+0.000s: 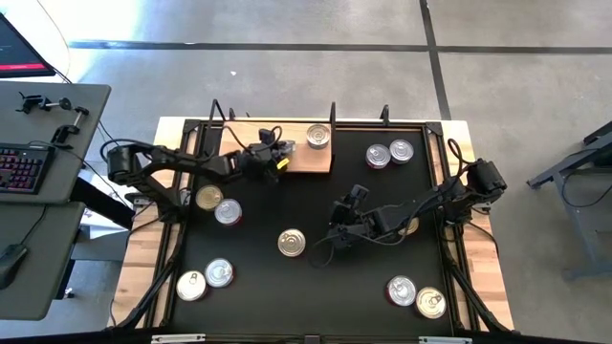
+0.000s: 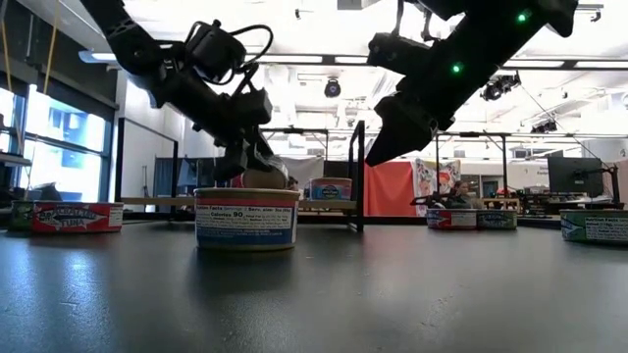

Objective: Stack canned seafood by type on shelf
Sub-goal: Put the green tuna can on the shelf

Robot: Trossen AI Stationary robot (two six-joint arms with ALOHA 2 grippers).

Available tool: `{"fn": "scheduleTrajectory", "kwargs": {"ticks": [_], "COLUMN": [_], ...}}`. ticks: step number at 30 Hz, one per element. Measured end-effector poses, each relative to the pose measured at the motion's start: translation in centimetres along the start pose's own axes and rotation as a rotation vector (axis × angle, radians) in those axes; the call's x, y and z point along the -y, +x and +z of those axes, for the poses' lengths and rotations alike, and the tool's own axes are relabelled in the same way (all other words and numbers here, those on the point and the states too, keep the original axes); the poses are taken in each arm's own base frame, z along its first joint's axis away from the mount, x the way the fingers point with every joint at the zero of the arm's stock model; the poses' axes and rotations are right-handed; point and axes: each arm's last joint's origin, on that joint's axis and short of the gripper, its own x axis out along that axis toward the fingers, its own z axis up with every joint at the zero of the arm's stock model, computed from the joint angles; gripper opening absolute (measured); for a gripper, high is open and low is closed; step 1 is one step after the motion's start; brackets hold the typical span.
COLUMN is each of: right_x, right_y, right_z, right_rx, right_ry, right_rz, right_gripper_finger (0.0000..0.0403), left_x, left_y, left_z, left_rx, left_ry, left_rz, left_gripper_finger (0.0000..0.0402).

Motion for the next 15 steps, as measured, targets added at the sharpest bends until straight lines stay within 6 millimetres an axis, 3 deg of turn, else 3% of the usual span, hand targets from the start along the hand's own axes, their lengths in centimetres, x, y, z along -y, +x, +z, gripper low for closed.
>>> {"fn": "scheduleTrajectory", "kwargs": {"ticks": [9,15], "right_x": [0.0,0.0], "right_y": [0.0,0.0], "right_z": [0.0,0.1], "right_rx": [0.002,0.002], "right_ry": [0.002,0.004], "right_rz": [0.000,0.000], "right_gripper_finger": [0.0193,0.0193], "left_x": [1.6,1.0], "left_y": [-0.2,-0.7], "left_z": [-1.0,-0.8], "left_rx": [-0.050,-0.022], "left_ry": [-0.033,-0.100], "left_rz": [-0.184,-0.178], "left_gripper_finger": [0.0214,0.0218]}}
